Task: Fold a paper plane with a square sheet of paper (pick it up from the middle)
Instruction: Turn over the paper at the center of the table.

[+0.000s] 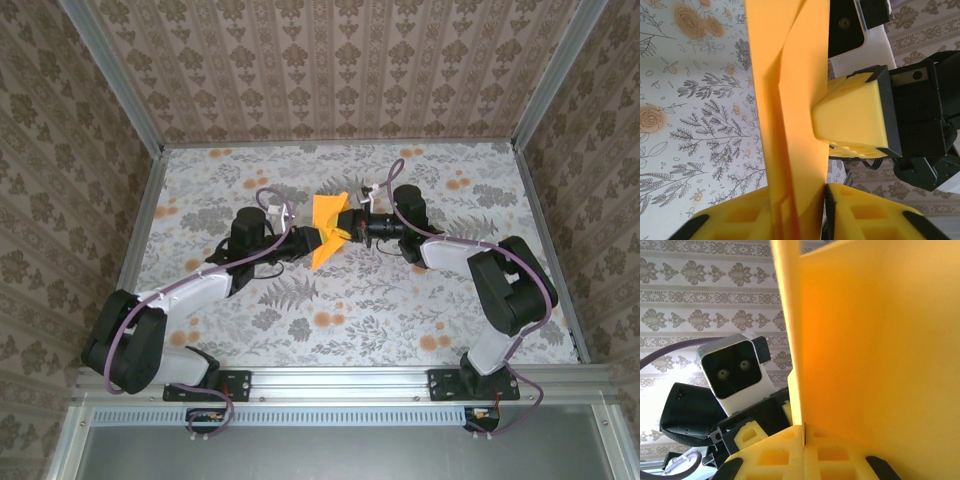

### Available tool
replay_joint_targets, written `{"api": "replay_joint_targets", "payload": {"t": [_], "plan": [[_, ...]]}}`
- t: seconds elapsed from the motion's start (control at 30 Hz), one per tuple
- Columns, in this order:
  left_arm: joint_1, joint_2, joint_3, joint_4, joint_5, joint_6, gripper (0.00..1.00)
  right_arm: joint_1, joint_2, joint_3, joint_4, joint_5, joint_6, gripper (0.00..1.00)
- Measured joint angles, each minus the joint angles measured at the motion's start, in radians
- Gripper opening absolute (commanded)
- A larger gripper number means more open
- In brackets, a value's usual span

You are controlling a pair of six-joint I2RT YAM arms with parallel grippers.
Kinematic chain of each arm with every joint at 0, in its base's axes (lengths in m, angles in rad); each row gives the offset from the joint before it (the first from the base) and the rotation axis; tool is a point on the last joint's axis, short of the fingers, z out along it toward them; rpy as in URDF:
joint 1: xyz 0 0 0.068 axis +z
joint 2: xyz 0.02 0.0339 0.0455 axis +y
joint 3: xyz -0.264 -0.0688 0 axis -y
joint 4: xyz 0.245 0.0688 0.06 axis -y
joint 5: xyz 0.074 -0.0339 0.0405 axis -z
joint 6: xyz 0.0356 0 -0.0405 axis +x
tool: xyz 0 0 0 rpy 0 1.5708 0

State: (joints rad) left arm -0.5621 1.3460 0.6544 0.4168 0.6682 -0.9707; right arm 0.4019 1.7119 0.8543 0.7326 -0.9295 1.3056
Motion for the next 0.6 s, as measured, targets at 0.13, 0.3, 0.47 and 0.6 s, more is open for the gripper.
{"api": "replay_joint_targets", "payload": {"t": [0.13,0.3,0.47,0.6], "plan": [[0.0,0.0,0.0,-0.004,0.002,0.008,0.12,-0.001,0.003,0.0,-0.018,0.0,-0.015,0.17],[0.0,-0.006,0.0,-0.05,-0.003,0.037,0.08,-0.029,-0.013,0.002,-0.16,0.002,-0.109,0.44],[0.002,-0.037,0.029,-0.238,-0.057,0.117,0.08,-0.073,-0.126,0.013,-0.474,0.089,-0.318,0.64],[-0.002,-0.039,0.151,-0.529,-0.21,0.22,0.09,-0.081,-0.235,0.027,-0.69,0.233,-0.487,0.74]]}}
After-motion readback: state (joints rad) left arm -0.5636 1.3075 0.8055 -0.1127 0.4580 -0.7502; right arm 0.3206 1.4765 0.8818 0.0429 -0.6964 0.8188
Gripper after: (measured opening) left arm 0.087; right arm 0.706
